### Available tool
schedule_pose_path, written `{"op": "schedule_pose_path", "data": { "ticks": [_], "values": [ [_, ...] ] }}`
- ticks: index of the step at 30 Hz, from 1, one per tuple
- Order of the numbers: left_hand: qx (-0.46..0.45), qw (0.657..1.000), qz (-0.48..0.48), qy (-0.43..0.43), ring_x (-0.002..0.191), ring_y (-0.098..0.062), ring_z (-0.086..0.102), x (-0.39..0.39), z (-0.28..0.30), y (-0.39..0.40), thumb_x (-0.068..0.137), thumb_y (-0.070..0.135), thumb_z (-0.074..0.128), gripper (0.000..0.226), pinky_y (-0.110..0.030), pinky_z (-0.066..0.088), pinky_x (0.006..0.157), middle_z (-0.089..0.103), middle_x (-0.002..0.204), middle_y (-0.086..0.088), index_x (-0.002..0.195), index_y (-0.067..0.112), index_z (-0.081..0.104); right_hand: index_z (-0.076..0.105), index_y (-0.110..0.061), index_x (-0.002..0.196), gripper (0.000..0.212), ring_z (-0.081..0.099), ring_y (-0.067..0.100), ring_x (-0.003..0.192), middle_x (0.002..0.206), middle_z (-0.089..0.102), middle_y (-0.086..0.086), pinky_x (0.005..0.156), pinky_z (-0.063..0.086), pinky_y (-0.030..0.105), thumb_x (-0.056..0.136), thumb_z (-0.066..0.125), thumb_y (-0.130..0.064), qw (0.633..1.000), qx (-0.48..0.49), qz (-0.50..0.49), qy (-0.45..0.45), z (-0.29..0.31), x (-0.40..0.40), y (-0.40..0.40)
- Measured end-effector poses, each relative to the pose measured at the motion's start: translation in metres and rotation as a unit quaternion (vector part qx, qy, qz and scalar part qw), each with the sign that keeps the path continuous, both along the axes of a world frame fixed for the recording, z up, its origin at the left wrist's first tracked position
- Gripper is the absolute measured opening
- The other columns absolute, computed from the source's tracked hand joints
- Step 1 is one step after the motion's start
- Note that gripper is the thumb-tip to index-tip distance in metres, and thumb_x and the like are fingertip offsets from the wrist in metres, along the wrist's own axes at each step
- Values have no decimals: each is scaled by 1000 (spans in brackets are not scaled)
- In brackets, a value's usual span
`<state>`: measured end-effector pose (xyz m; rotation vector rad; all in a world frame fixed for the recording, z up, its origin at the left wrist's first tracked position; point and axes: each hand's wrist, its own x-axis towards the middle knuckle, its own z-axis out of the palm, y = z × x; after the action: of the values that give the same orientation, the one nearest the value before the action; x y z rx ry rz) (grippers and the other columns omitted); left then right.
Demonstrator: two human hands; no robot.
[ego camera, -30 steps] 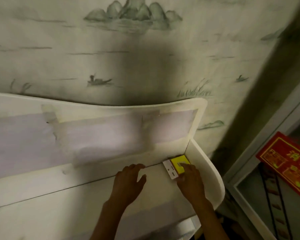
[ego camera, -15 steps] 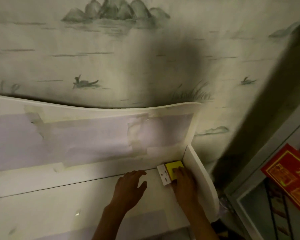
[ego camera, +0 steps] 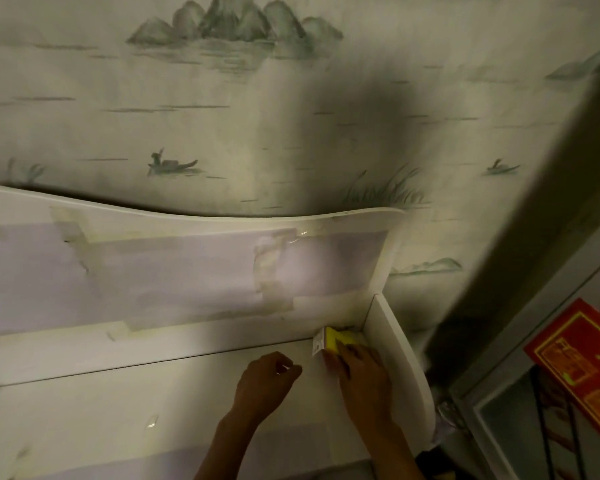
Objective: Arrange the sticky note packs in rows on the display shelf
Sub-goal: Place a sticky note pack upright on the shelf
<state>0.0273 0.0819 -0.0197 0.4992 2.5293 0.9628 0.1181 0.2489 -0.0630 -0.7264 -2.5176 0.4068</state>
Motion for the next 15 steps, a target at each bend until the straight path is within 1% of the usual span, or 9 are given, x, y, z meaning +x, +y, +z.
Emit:
{"op": "schedule_pose_path", "data": {
  "ticks": [2,3,5,6,7,9,11,13,15],
  "values": [
    [66,994,-1,-85,83,-6,66,0,-3,3,87,53,60,28,-33,56,81,70,93,11,94,29,71,74,-27,107,36,64,18,91,100,72,-6,72,55,30,93,51,-50,1000,2,8,20,8,0,-5],
    [109,984,1,-141,85,-8,68,2,-3,5,89,52,59,27,-36,57,86,72,97,9,97,30,72,74,-28,107,34,65,16,89,98,72,-6,70,55,28,94,51,-49,999,3,17,29,11,-1,-9],
    [195,947,8,-254,94,-10,70,8,0,8,92,51,56,29,-38,56,91,71,111,8,110,32,69,73,-27,112,31,67,14,86,99,73,-6,69,57,25,96,53,-44,998,4,42,38,16,-3,-18],
    [234,927,16,-292,98,-12,70,11,2,10,93,51,54,33,-39,56,92,71,115,9,115,31,68,71,-26,115,32,68,13,88,102,73,-6,70,58,25,94,54,-42,998,9,56,40,17,-5,-23],
    [264,911,23,-315,101,-15,70,14,5,12,95,51,52,35,-41,56,93,71,116,9,118,30,67,70,-25,117,33,68,12,90,106,72,-5,72,59,24,93,54,-41,997,14,68,42,17,-7,-29],
    [319,884,41,-339,103,-20,70,17,11,13,98,47,48,35,-43,56,92,71,116,7,118,25,68,68,-24,121,36,67,12,95,111,71,-4,76,59,23,93,53,-40,995,6,86,45,17,-9,-38],
    [362,860,69,-352,102,-25,70,18,17,12,101,38,47,32,-41,56,87,73,113,1,113,21,71,66,-25,123,34,65,12,94,110,69,-5,75,58,24,95,54,-40,994,-11,101,48,18,-10,-45],
    [378,852,81,-354,99,-27,71,16,19,9,101,32,47,30,-38,56,80,73,111,-2,110,20,73,66,-25,122,30,64,12,90,103,68,-6,71,56,25,95,59,-36,992,-19,114,52,18,-11,-50],
    [386,844,98,-359,91,-26,72,13,18,7,99,32,49,29,-36,56,74,74,106,-5,113,16,70,67,-24,117,26,63,12,89,101,67,-6,69,55,24,94,61,-33,991,-22,126,45,18,-12,-54]
  ]
}}
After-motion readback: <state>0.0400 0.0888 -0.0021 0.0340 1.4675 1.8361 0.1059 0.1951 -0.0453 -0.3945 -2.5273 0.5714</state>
